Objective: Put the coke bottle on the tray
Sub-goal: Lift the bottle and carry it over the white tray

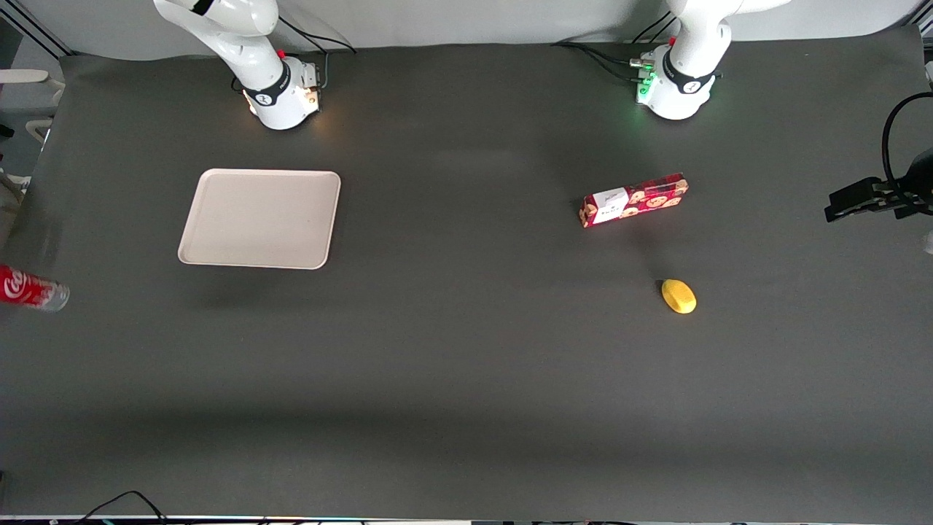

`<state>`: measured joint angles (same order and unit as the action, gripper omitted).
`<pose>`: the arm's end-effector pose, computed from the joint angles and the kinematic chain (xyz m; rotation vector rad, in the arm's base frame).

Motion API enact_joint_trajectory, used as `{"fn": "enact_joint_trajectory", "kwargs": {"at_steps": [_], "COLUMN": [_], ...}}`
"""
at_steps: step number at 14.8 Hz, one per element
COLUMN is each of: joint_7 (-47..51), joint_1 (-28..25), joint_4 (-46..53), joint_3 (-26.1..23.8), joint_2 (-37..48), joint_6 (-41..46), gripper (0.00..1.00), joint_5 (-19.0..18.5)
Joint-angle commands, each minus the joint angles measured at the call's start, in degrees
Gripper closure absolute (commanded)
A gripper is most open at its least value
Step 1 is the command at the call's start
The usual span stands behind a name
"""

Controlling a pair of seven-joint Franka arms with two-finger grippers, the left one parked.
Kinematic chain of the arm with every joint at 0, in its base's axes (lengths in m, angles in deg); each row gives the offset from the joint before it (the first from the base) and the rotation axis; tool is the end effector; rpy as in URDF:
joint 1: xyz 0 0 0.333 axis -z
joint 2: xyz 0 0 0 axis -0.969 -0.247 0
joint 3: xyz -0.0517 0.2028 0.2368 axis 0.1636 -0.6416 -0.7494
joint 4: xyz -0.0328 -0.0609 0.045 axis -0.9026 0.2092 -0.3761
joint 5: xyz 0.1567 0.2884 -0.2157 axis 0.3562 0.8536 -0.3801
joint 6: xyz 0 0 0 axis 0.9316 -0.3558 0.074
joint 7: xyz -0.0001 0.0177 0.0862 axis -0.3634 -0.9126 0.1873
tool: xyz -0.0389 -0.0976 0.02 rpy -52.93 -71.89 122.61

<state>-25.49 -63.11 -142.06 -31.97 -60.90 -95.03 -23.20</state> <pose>0.6198 -0.1704 0.6242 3.0624 -0.0090 -0.0279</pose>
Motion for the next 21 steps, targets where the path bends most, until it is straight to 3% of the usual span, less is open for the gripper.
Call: {"fn": "enact_joint_trajectory", "kwargs": {"at_steps": [1,4,10,18,21], "joint_7": [3.9,5.0,5.4,4.9,4.3], "joint_1": [-1.5,-2.4,-2.7,-1.9,-1.9], "joint_4": [-21.8,-33.6,-64.4,-82.8,-87.2], "joint_3": [-0.2,-0.2,0.2,0.9,3.7], "joint_2": [17.0,25.6,42.1,42.0,41.2], "joint_6": [-1.4,-3.5,-21.3,-42.1,-47.1], "gripper": [1.0,1.0,1.0,1.0,1.0], "joint_5": [-0.3,1.8,1.9,1.7,1.0]}}
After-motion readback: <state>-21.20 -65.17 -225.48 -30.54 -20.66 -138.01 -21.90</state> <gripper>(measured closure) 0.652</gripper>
